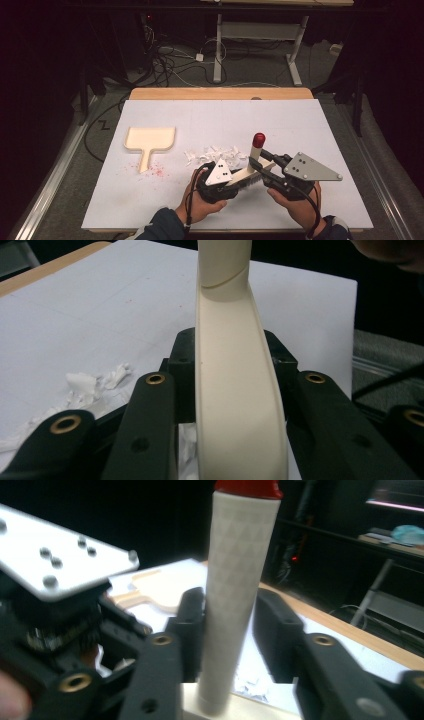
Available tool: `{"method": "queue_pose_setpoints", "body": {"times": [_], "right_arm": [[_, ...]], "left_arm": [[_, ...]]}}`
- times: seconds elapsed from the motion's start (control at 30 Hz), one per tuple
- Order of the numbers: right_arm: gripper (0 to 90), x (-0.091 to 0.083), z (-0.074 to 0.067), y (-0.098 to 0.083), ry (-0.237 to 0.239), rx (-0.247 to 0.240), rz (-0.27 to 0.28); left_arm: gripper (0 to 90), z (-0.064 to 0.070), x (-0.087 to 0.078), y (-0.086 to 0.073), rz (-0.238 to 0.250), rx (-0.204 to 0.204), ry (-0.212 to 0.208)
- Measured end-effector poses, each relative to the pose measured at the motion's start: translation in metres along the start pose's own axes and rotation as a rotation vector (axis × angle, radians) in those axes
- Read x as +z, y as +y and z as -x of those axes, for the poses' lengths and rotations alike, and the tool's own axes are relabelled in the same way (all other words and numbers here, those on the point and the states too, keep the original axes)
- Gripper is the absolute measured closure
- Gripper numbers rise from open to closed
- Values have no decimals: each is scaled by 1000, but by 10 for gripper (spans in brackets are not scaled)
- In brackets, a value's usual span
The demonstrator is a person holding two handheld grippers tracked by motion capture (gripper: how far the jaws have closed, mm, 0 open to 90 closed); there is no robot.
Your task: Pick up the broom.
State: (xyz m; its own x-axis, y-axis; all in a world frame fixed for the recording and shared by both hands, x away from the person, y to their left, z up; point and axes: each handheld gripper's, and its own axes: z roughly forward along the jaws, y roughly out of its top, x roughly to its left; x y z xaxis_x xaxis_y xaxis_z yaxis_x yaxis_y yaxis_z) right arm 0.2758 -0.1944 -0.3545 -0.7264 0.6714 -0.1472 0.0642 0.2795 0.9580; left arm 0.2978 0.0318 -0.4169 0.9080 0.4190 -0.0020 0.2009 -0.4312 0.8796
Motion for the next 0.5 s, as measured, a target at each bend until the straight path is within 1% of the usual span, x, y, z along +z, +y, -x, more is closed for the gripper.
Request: {"method": "queue_pose_setpoints", "body": {"times": [0.07, 0.1, 0.13, 0.17, 0.2, 0.23, 0.27, 0.3, 0.33, 0.37, 0.43, 0.47, 0.5], "right_arm": [[515, 0, 7, 1, 58, -22, -20], [475, 2, 13, 0, 124, -72, -80], [475, 2, 13, 0, 124, -72, -80], [452, 3, 16, -3, 157, -99, -123], [422, 5, 21, -10, 213, -142, -178], [407, 5, 23, -15, 235, -154, -197], [407, 5, 23, -15, 235, -154, -197], [378, 10, 25, -22, 288, -174, -248], [378, 10, 25, -22, 288, -174, -248], [361, 14, 24, -24, 311, -178, -265], [342, 23, 19, -29, 376, -190, -311], [339, 32, 12, -36, 435, -209, -368], [340, 37, 10, -38, 450, -219, -384]], "left_arm": [[646, -3, -7, 0, -17, 23, -18], [645, -5, -11, -1, -18, 33, -22], [645, -7, -15, -2, -22, 43, -32], [645, -9, -19, -2, -29, 54, -40], [645, -10, -23, -3, -33, 67, -38], [645, -11, -26, -4, -43, 79, -56], [645, -13, -29, -5, -63, 96, -87], [645, -13, -32, -7, -72, 117, -91], [645, -12, -33, -8, -83, 138, -97], [645, -12, -34, -9, -93, 150, -120], [645, -11, -36, -11, -97, 165, -149], [644, -10, -36, -11, -107, 190, -197], [644, -9, -36, -11, -110, 201, -203]]}}
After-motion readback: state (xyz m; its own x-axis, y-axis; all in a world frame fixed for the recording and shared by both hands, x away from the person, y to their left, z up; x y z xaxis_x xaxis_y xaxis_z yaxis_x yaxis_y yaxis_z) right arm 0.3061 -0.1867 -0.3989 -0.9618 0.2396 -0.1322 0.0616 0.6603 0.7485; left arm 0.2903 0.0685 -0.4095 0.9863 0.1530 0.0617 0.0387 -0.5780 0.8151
